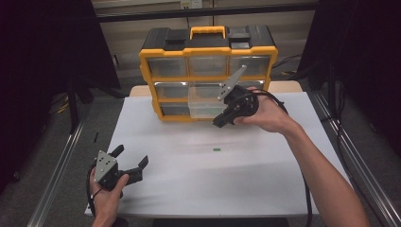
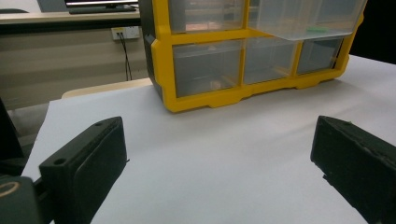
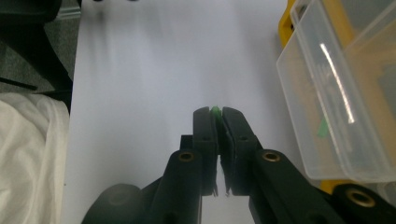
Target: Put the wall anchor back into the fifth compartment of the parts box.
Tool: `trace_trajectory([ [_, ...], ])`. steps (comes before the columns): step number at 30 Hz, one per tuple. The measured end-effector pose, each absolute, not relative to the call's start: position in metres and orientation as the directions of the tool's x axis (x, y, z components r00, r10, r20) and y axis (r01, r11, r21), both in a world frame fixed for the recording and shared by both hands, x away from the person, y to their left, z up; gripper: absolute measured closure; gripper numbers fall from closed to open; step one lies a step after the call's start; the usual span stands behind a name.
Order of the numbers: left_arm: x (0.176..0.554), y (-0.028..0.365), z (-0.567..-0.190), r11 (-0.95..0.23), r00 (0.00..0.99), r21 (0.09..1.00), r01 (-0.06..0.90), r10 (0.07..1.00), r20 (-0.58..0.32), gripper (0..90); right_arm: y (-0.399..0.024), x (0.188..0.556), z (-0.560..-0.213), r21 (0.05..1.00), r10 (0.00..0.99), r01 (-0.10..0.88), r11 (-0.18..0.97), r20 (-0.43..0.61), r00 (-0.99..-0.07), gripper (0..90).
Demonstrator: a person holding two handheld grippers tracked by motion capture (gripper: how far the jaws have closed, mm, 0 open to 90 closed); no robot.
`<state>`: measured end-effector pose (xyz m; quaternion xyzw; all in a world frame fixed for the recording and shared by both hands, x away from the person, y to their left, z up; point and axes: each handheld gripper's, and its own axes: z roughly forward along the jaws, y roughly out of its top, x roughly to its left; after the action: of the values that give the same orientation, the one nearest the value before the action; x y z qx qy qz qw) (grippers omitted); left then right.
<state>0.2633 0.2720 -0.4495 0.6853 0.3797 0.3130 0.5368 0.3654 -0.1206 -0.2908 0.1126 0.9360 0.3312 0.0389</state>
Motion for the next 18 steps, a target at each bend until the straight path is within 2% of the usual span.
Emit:
trace_trajectory([
  [12,0.263,0.271,-0.449,-0.140,0.504,0.972,0.188,0.863,0.027,3.6,-0.121,0.369,-0.249,0.662,0.238,0.147,0.735,-0.049,-0.970,85.2],
  [15,0.264,0.270,-0.450,-0.115,0.513,0.977,0.181,0.858,0.006,3.6,-0.119,0.374,-0.239,0.659,0.249,0.151,0.737,-0.057,-0.967,85.2],
  [18,0.263,0.272,-0.450,-0.131,0.510,0.975,0.181,0.860,0.021,3.6,-0.117,0.381,-0.232,0.653,0.264,0.162,0.740,-0.060,-0.963,85.2],
])
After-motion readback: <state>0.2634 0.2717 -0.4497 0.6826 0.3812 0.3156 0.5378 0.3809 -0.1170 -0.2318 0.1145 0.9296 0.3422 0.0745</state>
